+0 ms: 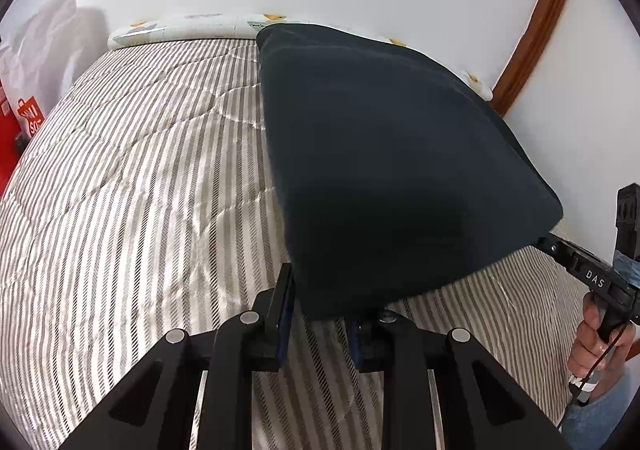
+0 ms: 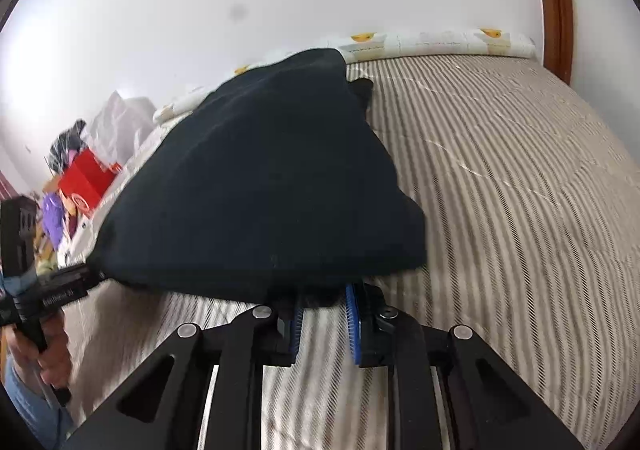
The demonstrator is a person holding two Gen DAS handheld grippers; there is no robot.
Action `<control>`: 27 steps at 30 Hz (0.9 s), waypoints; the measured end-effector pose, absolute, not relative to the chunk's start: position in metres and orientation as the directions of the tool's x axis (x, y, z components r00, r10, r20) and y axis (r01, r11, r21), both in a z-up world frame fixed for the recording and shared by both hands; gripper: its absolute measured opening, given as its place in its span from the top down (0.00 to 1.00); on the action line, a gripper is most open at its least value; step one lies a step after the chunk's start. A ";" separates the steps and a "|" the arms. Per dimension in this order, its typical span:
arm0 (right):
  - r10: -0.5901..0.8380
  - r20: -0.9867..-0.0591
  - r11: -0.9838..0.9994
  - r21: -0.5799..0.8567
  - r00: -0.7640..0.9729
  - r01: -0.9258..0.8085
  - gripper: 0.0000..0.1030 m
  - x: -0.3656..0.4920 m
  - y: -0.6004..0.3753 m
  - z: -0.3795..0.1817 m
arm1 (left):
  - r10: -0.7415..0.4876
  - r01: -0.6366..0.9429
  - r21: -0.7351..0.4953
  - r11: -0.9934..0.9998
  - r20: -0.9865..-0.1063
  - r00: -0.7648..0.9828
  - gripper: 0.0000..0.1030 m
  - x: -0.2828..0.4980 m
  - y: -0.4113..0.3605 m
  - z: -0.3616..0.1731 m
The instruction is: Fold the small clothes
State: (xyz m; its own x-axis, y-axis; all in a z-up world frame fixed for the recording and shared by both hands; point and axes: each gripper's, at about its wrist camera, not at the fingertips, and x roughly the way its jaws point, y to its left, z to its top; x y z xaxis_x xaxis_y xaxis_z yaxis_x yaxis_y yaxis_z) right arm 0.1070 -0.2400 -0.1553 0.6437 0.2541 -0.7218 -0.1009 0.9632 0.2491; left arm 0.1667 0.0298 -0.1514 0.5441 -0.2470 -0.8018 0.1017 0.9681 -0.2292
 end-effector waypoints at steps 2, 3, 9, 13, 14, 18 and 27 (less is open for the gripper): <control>0.232 -0.737 0.970 0.224 0.634 -0.095 0.82 0.099 -0.241 -0.153 | -0.257 0.100 -0.242 0.965 -0.800 0.542 0.77 0.163 0.034 -0.150; 0.206 -0.744 0.976 0.200 0.636 -0.083 0.82 0.094 -0.244 -0.150 | -0.264 0.100 -0.251 0.963 -0.799 0.541 0.77 0.161 0.037 -0.149; 0.139 -0.705 0.987 0.159 0.695 -0.036 0.81 0.078 -0.265 -0.119 | -0.255 0.100 -0.239 0.966 -0.800 0.543 0.77 0.143 0.042 -0.140; 0.148 -0.664 0.985 0.165 0.733 -0.049 0.72 0.081 -0.263 -0.102 | -0.243 0.081 -0.240 0.967 -0.790 0.563 0.76 0.133 0.051 -0.129; 0.149 -0.656 0.985 0.163 0.739 -0.055 0.71 0.084 -0.260 -0.100 | -0.240 0.078 -0.239 0.968 -0.786 0.569 0.70 0.132 0.053 -0.127; 0.138 -0.665 0.987 0.157 0.734 -0.043 0.71 0.102 -0.250 -0.107 | -0.221 0.072 -0.223 0.972 -0.769 0.600 0.55 0.138 0.053 -0.115; 0.110 -0.705 0.987 0.163 0.701 0.009 0.71 0.113 -0.243 -0.119 | -0.222 0.092 -0.209 0.974 -0.767 0.602 0.54 0.168 0.038 -0.108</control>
